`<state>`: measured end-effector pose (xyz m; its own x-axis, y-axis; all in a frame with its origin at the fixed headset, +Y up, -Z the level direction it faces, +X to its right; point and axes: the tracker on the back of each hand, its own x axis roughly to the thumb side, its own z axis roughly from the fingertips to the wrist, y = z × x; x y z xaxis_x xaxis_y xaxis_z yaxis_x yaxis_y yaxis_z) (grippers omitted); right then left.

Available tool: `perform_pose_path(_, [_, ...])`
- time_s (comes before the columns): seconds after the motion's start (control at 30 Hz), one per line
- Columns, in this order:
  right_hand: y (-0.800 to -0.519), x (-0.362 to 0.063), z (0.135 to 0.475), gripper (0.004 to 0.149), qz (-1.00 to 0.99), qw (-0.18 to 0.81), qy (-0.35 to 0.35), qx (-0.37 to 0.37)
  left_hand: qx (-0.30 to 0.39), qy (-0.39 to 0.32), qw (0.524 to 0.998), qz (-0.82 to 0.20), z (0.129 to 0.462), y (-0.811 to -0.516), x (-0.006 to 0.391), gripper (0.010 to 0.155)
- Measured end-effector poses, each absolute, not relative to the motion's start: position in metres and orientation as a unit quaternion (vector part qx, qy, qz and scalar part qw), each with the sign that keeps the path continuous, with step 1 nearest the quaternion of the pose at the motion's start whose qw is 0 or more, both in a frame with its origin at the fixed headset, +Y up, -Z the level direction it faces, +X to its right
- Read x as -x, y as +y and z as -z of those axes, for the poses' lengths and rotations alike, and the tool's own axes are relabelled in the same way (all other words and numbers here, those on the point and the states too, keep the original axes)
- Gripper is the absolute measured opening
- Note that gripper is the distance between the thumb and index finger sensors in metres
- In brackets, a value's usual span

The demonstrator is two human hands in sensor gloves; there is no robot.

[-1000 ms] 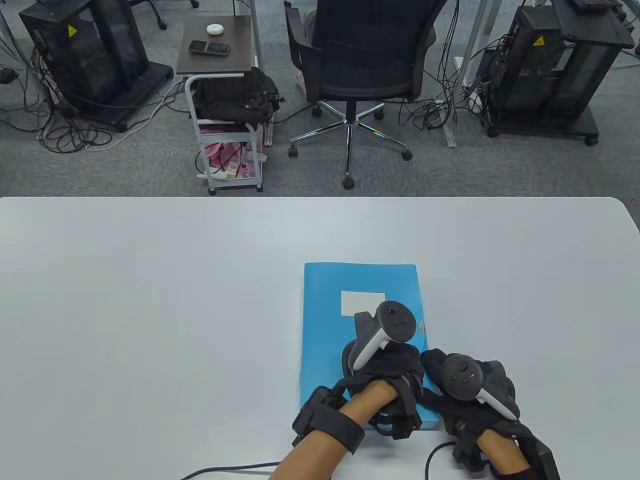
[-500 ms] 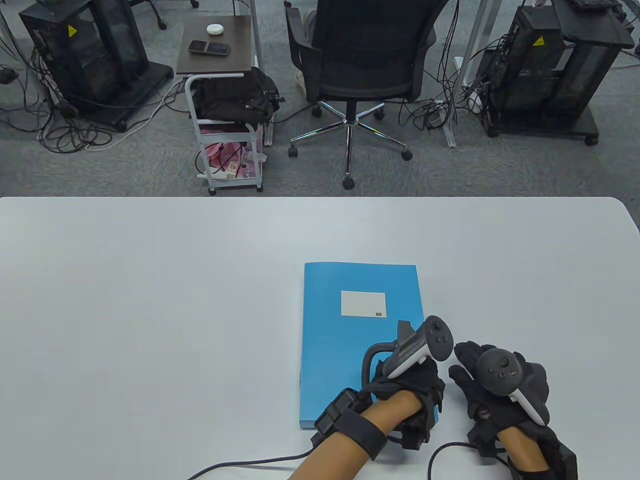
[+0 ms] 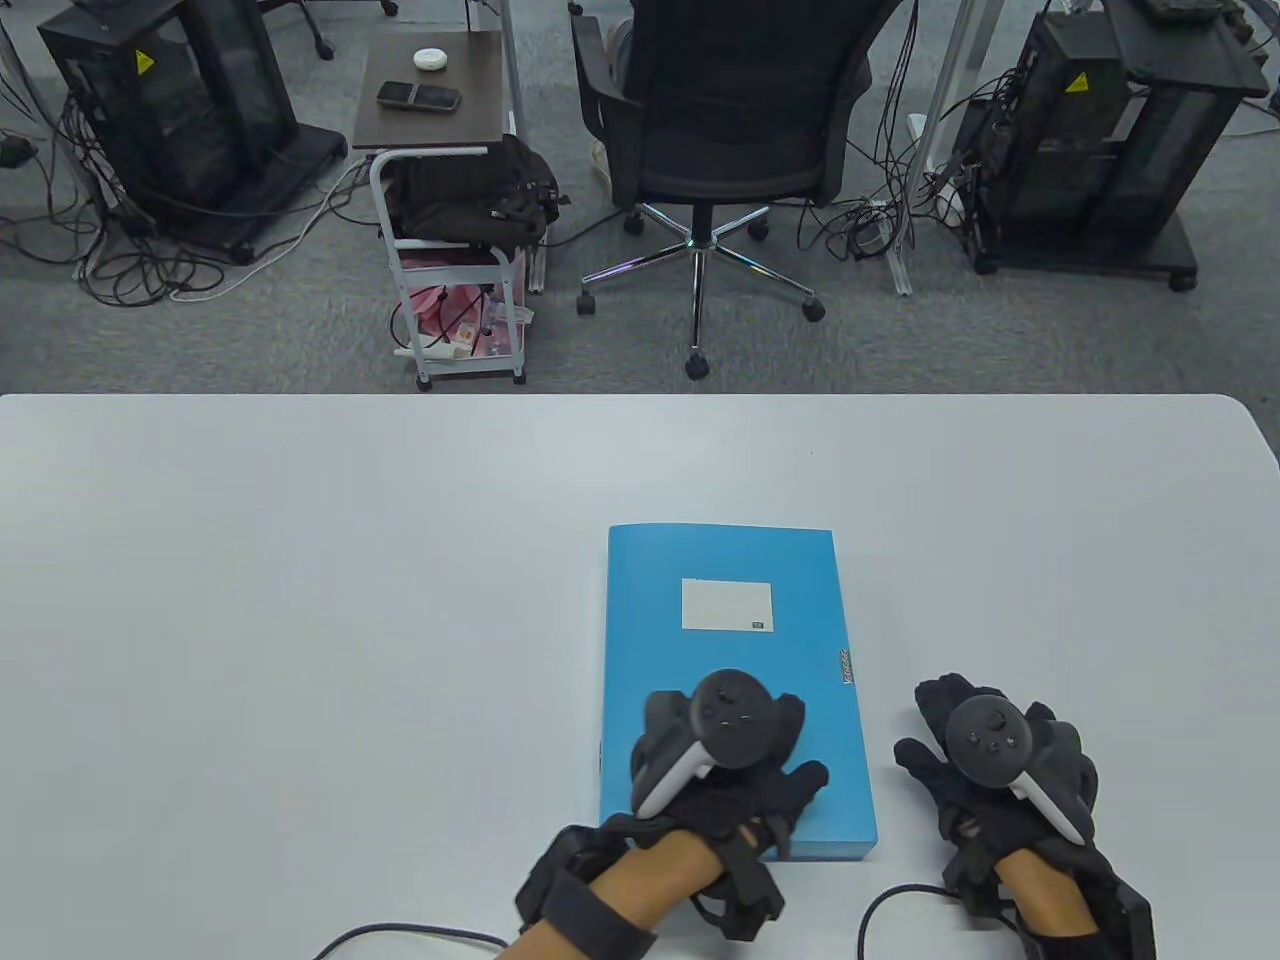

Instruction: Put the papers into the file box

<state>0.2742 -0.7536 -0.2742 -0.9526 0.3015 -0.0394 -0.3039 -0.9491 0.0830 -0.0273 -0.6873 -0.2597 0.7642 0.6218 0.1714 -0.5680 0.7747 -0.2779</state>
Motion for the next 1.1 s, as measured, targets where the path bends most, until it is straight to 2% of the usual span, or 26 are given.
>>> perform_pose_path(0.07, [-0.756,-0.274,0.274,0.073,-0.986,0.157,0.056,0.012,0.053,-0.104,0.945,-0.306,0.26,-0.688,0.071,0.083])
perform_pose_path(0.17, [-0.759,-0.273,0.275,0.08,-0.988,0.142,0.063,0.016,0.043,-0.049,0.958,-0.28,0.263,-0.695,0.135,0.09])
perform_pose_path(0.3, [-0.758,-0.274,0.276,0.087,-0.991,0.122,0.057,0.027,0.039,0.003,0.976,-0.216,0.271,-0.712,0.192,0.096])
perform_pose_path(0.4, [-0.759,-0.275,0.275,0.088,-0.991,0.114,0.062,0.029,0.035,0.028,0.978,-0.203,0.274,-0.725,0.216,0.096])
perform_pose_path(0.73, [-0.769,-0.284,0.28,0.091,-0.989,0.102,0.101,0.047,0.092,0.089,0.975,-0.182,0.284,-0.758,0.245,0.098])
perform_pose_path(1.1, [-0.77,-0.283,0.28,0.091,-0.988,0.104,0.109,0.038,0.089,0.093,0.973,-0.194,0.28,-0.755,0.247,0.097])
